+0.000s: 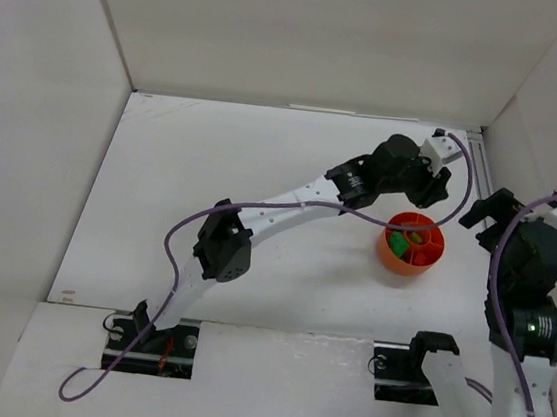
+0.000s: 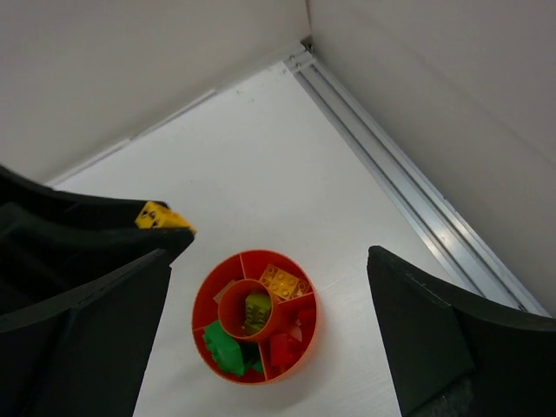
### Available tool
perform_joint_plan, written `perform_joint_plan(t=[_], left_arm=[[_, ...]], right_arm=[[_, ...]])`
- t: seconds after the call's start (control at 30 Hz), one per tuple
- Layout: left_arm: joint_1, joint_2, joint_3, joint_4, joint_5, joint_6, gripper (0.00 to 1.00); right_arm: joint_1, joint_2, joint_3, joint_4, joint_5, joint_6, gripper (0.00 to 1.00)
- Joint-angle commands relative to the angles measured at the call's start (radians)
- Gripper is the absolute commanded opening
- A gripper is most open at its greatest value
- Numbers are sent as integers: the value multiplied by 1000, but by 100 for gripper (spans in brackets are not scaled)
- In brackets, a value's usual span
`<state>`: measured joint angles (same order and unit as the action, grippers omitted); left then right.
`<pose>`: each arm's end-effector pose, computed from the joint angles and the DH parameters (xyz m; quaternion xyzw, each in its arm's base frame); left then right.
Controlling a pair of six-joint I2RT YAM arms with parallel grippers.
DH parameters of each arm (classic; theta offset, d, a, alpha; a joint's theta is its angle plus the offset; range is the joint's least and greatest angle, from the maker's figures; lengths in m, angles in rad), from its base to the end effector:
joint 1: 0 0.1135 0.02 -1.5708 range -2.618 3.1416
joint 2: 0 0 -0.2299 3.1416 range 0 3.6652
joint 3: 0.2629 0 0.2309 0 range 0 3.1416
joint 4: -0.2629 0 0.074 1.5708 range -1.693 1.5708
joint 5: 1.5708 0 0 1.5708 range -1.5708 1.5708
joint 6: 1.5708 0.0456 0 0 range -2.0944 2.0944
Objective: Sort the legos into containers by color
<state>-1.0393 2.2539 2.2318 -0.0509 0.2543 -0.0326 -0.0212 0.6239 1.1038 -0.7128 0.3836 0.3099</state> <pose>0.2472 -0.4430 0.3383 0.4261 0.5948 -0.4247 0.5332 0.1162 -0.0195 0.3771 0.2435 0.7401 -0.0604 0.6240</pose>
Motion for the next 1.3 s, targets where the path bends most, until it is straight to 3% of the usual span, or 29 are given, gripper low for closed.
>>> perform_joint_plan(t=[0.0, 0.33, 0.53, 0.9, 1.27], left_arm=[[7, 73, 92, 154, 40, -85, 0], [7, 173, 134, 214, 57, -161, 0], [-2, 223, 134, 261, 76, -207, 0], [-42, 205, 46, 158, -19, -130, 0], [-42, 214, 37, 140, -20, -130, 2]], right_arm=[[-8, -59, 57, -37, 1, -5, 100], [-8, -213, 113, -109, 184, 61, 100], [-8, -224, 113, -119, 193, 61, 100], [10, -233, 73, -100, 193, 43, 100], [20, -242, 54, -82, 193, 23, 100]])
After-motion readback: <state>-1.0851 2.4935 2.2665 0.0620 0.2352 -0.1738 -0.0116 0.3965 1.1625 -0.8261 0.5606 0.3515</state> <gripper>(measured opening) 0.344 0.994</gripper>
